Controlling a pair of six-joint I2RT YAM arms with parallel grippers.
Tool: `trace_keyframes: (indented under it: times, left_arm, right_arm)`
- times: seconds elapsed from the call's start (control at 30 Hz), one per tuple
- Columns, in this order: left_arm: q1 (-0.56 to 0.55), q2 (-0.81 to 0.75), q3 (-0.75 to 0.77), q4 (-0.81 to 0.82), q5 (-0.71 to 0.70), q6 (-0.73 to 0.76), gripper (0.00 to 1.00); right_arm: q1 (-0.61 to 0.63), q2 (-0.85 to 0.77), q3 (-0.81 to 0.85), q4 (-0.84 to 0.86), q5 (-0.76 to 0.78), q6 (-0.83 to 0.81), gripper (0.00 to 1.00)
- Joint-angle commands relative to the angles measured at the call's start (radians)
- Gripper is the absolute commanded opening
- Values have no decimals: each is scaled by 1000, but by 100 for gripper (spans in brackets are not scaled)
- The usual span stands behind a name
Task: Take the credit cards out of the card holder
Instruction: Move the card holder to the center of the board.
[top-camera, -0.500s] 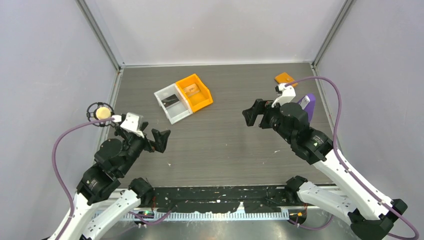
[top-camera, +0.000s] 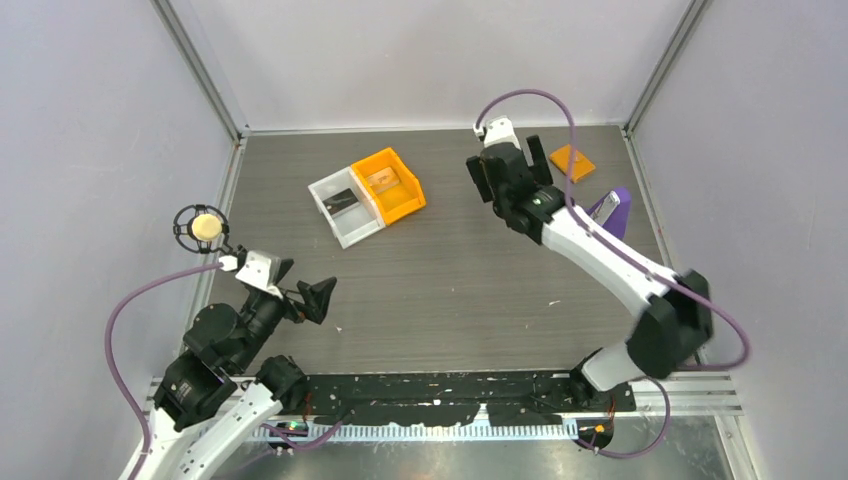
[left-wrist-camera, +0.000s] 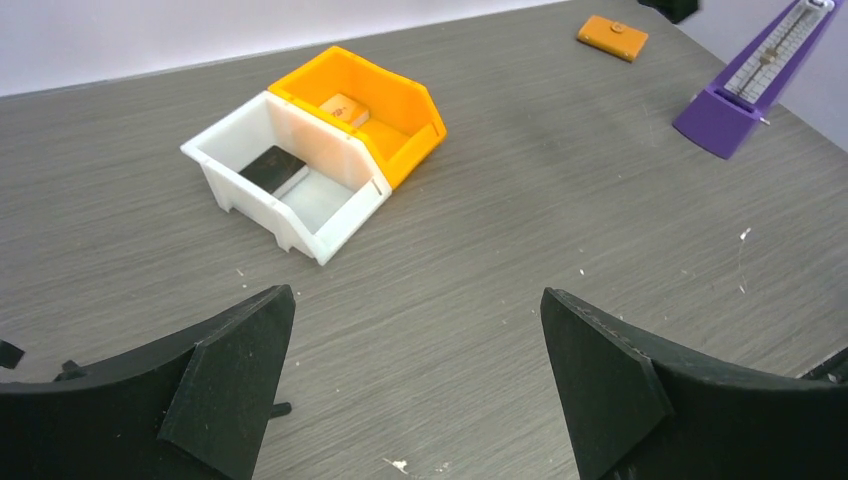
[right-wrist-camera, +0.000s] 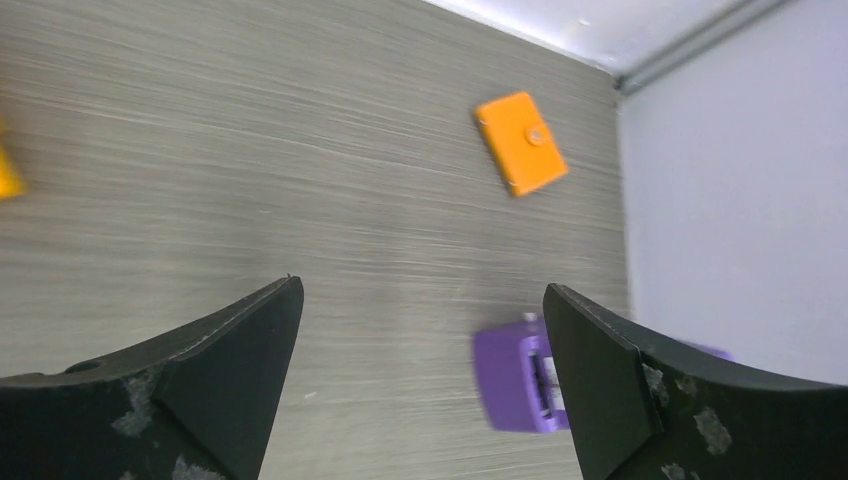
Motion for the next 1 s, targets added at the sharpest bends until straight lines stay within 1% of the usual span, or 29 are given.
trace_keyframes:
  times: [0.0,0.03,0.07,0.1,0.13,0.17,0.2,0.4,0.43,0.5,0.57,0.73,0.87,0.97]
  left_arm:
    - [-4,-12,-28,55,61,-15,98]
    - [-4,-11,-33,56,76,-19,98]
    - [-4,-7,-35,56,94,-22,98]
    - [-4,-4,-36,58,102,-23,98]
    - [-4,-1,-35,60,109,-24,97]
    - [-4,3,-29,59,115,-26,98]
    - [-4,7,-25,58,121,-26,98]
    - [-4,6,-37,64,118,-26,98]
    - [-4,1,-39,63,117,-26,98]
    - [-4,-3,-45,65,118,-26,98]
    - [-4,-4,-47,70,119,-28,98]
    - [-4,40,-20,87,118,-31,98]
    - [-4,79,-9,82,117,-28,98]
    - [-4,87,-14,79,115,-22,98]
  right_arm:
    - [-139,191,117,49,143,-249,100]
    - [-185,258,156,50,124,-256,97]
    - [-206,327,178,52,118,-270,94]
    - [-243,361,230,50,112,-278,92]
    - [-259,429,257,41,111,-295,88]
    - [-284,460,315,37,113,-305,86]
    - [-294,523,341,29,114,-329,84]
    - [-366,767,583,-20,124,-391,76]
    - [-382,792,641,-41,127,-397,75]
    - [-405,861,706,-55,122,-412,73]
    - [-427,920,734,-42,98,-425,72]
    - [-477,993,781,-37,47,-431,68]
    - [-486,1016,755,-34,-17,-432,67]
    - [-487,1037,751,-43,-20,-454,65]
